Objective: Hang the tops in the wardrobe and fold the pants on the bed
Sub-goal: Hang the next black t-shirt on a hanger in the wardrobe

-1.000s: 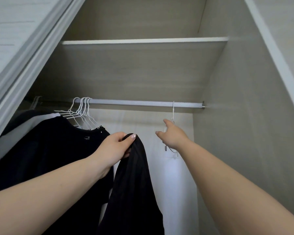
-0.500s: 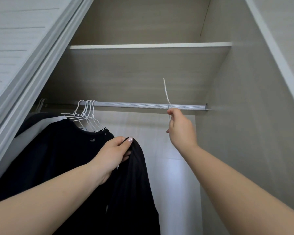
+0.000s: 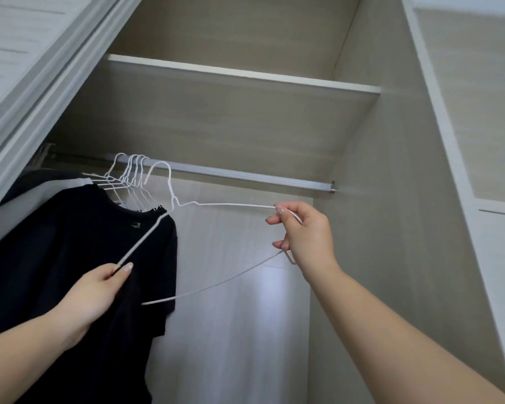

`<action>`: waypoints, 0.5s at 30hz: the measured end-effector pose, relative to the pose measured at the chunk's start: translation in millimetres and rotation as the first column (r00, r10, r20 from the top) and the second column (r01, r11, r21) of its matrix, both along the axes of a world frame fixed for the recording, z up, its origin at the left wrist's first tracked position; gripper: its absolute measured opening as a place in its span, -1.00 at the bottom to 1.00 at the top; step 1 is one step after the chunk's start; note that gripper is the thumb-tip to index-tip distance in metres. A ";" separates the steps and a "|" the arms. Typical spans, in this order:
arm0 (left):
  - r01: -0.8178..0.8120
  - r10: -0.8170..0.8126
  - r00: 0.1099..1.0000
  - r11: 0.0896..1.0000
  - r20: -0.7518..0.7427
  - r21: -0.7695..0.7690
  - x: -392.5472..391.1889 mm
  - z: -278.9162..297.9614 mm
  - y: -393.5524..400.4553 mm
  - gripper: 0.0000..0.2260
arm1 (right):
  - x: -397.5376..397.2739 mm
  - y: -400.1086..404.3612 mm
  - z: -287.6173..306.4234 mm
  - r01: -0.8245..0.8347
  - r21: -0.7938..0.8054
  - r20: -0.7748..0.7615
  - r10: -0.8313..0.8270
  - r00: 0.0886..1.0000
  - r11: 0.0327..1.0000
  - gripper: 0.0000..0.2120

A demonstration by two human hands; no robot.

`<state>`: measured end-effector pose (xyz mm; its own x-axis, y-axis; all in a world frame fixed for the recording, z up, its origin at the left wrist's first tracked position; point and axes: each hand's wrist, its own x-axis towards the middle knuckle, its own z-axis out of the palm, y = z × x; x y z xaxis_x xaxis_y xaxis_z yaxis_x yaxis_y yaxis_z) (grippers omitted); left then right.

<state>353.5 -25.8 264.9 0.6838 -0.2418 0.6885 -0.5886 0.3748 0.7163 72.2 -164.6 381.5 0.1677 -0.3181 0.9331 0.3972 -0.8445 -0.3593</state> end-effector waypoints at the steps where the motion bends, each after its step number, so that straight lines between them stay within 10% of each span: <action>1: 0.005 -0.005 1.000 1.000 -0.008 0.009 3.5 -4.0 1.7 -0.65 | 0.1 -0.8 -1.4 -0.016 0.023 0.000 0.016 1.000 1.000 -0.89; 15: -0.054 0.057 0.998 0.996 -0.040 0.075 123.1 -51.4 16.9 -0.43 | 8.6 -21.1 -21.2 -0.191 0.197 0.061 0.183 0.981 0.962 -0.88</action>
